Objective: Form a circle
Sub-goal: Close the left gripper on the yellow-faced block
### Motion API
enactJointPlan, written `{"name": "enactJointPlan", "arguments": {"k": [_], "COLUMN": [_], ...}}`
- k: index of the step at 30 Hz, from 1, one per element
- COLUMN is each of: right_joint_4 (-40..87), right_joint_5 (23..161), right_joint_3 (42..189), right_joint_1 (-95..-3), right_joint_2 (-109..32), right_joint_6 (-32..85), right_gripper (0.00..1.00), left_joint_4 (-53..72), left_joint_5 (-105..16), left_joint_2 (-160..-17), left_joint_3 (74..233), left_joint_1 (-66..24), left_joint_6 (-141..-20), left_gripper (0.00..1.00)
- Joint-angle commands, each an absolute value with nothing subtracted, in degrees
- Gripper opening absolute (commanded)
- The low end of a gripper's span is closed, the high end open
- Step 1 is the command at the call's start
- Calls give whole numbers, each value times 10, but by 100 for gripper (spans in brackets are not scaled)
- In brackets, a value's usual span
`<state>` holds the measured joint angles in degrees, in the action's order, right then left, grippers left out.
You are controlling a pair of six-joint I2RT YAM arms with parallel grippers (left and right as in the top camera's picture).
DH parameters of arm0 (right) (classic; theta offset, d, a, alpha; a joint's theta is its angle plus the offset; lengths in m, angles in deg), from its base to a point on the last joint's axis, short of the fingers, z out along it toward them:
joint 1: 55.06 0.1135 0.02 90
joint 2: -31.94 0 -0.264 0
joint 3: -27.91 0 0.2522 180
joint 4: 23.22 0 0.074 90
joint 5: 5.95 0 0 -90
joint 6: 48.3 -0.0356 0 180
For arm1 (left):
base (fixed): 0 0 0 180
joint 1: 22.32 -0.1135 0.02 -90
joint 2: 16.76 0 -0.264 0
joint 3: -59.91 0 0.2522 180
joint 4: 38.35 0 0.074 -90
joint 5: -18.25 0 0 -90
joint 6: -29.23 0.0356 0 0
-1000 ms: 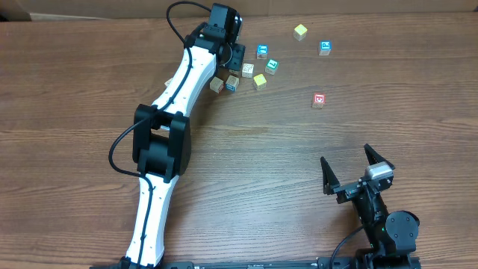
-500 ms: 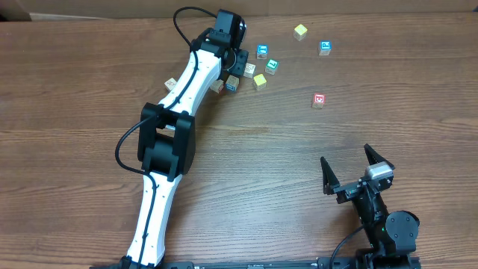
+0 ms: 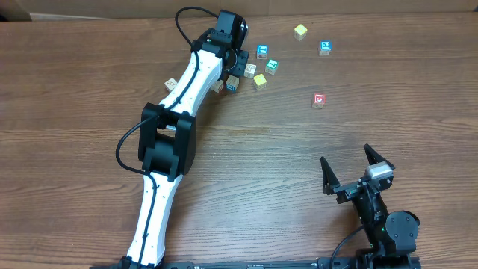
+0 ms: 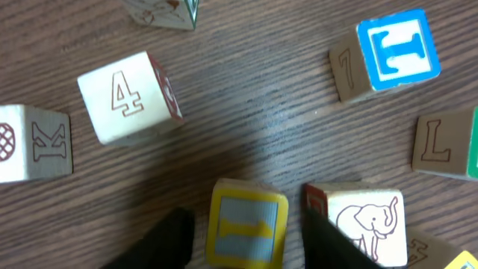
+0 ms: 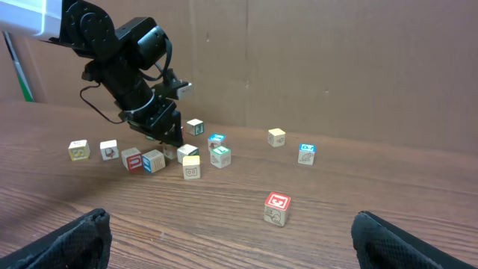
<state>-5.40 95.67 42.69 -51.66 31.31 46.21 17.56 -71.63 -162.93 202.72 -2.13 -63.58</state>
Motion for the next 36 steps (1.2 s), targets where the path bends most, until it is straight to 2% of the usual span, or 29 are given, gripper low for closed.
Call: {"name": "enactJointPlan", "arguments": {"k": [1, 9, 26, 33, 36], "right_joint_4": [-57, -57, -57, -57, -57], "right_joint_5": [957, 957, 957, 957, 957], "right_joint_3": [421, 421, 421, 421, 421], "right_joint_1": [-518, -518, -518, -518, -518], "right_joint_2": [318, 318, 318, 318, 318], "right_joint_6": [462, 462, 462, 462, 462], "right_gripper": [100, 100, 100, 100, 100], "left_joint_4": [182, 190, 171, 176, 178], "left_joint_5": [-724, -724, -724, -736, -737], "left_joint_2": [-1637, -1637, -1629, -1582, -1554], "left_joint_3": [2030, 2030, 2035, 2051, 2051], "left_joint_1": [-17, -17, -17, -18, -18], "left_joint_6": [-631, -631, -629, -631, -631], "left_gripper": [46, 36, 32, 24, 23]}}
